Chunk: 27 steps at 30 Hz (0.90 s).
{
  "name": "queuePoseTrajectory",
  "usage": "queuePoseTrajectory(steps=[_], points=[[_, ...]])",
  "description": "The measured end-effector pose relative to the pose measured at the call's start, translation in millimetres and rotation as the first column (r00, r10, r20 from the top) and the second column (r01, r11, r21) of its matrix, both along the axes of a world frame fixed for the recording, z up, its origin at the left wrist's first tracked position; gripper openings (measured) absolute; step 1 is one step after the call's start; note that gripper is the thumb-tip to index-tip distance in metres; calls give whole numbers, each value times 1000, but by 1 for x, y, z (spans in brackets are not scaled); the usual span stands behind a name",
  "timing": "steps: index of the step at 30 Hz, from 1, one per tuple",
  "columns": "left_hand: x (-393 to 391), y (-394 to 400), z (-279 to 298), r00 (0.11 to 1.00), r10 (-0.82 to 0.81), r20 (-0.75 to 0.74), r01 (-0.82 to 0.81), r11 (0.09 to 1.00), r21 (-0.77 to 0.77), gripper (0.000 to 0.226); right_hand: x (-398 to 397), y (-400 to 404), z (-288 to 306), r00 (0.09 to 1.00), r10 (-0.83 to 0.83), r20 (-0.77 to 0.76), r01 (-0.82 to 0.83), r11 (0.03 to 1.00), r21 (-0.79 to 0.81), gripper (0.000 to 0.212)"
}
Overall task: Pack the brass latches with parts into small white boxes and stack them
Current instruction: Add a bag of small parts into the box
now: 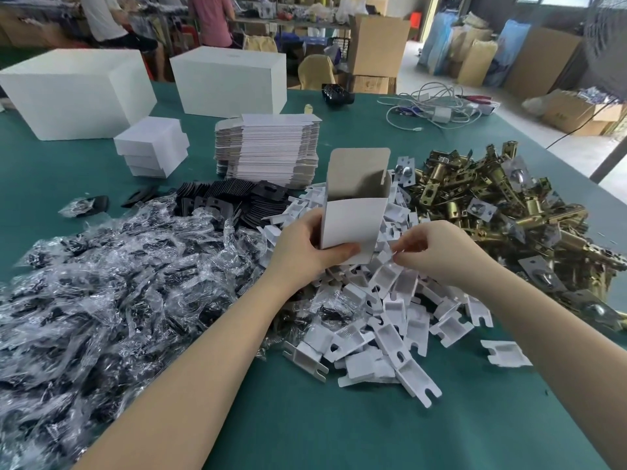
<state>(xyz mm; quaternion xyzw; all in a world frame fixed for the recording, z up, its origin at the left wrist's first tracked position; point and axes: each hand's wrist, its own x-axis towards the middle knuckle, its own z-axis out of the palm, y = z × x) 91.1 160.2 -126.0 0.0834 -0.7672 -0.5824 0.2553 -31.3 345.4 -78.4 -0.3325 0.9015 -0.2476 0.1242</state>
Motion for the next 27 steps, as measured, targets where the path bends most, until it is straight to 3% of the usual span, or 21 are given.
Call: queuePoseTrajectory(steps=[5,11,15,18,21,23,25,27], points=[[-1,0,-1,1000,13,-8,-13,1000,-2,51,3,1,2,989,128,70,-127,992,-12,17],[-2,0,-1,1000,9,-10,-9,1000,14,48,5,1,13,969,192,-154,-181,980,80,11],[-1,0,0,1000,4,-6,-4,1000,23,48,-4,8,26,982,110,-155,-121,990,-68,14],[-1,0,0,1000,-8,-12,8,999,36,50,-3,11,27,993,42,-108,-61,981,-182,3],[0,0,0,1000,-17,0,17,999,45,52,0,11,35,996,-89,-10,78,915,-395,2],[-1,-1,-2,999,-29,21,28,998,61,50,4,10,49,978,-196,-76,122,824,-554,3],[-1,-1,-3,999,-37,34,35,997,68,48,12,5,68,946,-248,-209,48,745,-666,8],[-1,-2,-4,999,-30,32,28,998,50,45,25,-3,87,919,-211,-333,-70,743,-665,7]])
